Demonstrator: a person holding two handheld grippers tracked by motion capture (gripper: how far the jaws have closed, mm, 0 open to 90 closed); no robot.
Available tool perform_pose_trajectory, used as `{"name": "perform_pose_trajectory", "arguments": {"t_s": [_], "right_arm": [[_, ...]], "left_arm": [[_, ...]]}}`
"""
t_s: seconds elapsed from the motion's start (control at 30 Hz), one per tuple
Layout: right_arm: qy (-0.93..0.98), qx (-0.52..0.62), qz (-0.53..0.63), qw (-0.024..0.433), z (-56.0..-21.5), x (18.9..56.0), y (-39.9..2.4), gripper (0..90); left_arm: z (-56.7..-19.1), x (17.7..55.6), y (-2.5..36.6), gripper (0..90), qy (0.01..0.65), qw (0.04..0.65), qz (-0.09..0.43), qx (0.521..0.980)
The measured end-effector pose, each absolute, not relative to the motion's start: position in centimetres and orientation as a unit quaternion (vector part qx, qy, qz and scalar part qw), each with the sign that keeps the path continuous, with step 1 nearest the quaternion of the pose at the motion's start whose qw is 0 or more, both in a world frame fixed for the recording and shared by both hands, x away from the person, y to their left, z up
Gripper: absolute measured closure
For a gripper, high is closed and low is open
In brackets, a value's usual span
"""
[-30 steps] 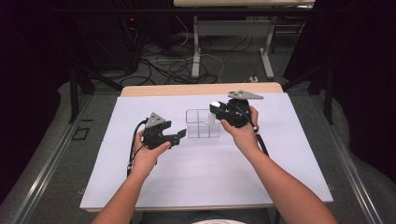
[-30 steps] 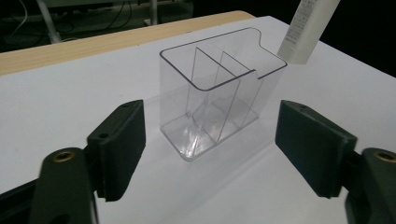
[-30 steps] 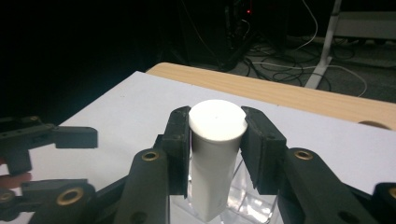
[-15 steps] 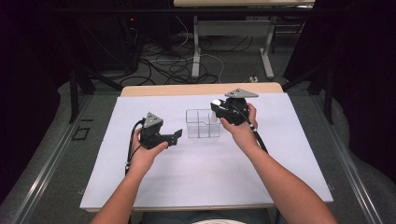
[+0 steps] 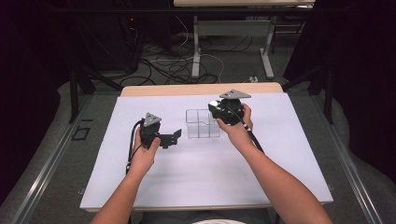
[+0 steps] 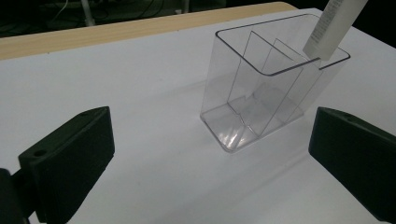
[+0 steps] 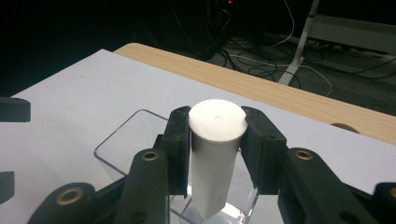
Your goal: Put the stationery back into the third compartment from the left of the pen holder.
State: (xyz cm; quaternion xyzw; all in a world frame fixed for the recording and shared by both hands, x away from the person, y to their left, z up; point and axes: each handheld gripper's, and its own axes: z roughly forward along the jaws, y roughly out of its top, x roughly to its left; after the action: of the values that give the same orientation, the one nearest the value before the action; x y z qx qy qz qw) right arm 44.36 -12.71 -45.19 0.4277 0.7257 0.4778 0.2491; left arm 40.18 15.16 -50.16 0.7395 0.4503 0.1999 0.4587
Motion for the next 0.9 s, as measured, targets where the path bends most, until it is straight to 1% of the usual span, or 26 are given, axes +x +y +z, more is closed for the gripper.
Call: {"name": "perform_pose_trajectory", "arguments": {"t_s": [0.47, 0.73, 0.83, 0.9], "right_arm": [[0.734, 0.441, 0.458, 0.238, -46.2, 45.0, -12.6, 64.2], [0.741, 0.444, 0.448, 0.230, -46.5, 45.1, -12.5, 63.8], [0.742, 0.450, 0.445, 0.223, -46.5, 45.1, -12.6, 63.1], [0.740, 0.451, 0.447, 0.221, -46.4, 45.1, -12.7, 60.3]], "left_arm": [[-50.1, 40.2, 15.4, 1.7, 0.472, 0.446, 0.193, 0.736], [-49.9, 40.1, 15.2, 1.7, 0.469, 0.433, 0.194, 0.745], [-50.0, 40.1, 15.2, 1.7, 0.467, 0.434, 0.197, 0.745], [-50.0, 40.1, 15.2, 1.7, 0.467, 0.433, 0.195, 0.745]]}}
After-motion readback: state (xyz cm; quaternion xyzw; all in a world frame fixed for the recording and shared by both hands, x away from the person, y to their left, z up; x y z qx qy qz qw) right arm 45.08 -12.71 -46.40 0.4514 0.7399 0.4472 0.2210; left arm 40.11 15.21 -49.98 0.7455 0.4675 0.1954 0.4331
